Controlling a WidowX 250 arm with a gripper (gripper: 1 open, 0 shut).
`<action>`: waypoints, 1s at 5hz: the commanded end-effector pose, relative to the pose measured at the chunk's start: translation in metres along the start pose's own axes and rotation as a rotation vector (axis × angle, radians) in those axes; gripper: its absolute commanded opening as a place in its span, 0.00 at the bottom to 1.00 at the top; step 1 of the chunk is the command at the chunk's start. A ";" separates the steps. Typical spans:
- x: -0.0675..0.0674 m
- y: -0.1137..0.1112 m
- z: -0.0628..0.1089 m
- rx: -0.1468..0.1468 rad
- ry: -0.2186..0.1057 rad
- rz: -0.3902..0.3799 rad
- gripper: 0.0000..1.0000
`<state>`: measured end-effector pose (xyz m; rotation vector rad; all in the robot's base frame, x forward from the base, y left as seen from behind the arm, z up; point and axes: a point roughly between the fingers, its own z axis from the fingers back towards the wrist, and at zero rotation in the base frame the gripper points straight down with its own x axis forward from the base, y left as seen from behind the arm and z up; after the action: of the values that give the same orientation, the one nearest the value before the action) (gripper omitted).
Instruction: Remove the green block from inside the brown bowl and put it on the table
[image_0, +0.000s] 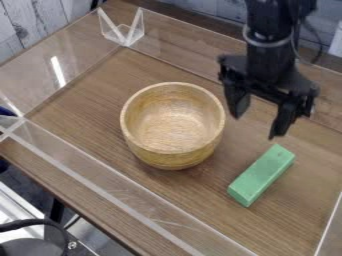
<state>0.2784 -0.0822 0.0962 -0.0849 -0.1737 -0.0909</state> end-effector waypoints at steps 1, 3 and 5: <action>0.009 -0.006 -0.003 0.010 -0.024 -0.018 1.00; 0.022 0.004 -0.025 -0.047 -0.018 0.030 1.00; 0.022 0.014 -0.022 -0.099 -0.062 0.065 1.00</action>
<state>0.2974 -0.0732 0.0596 -0.1825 -0.1655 -0.0307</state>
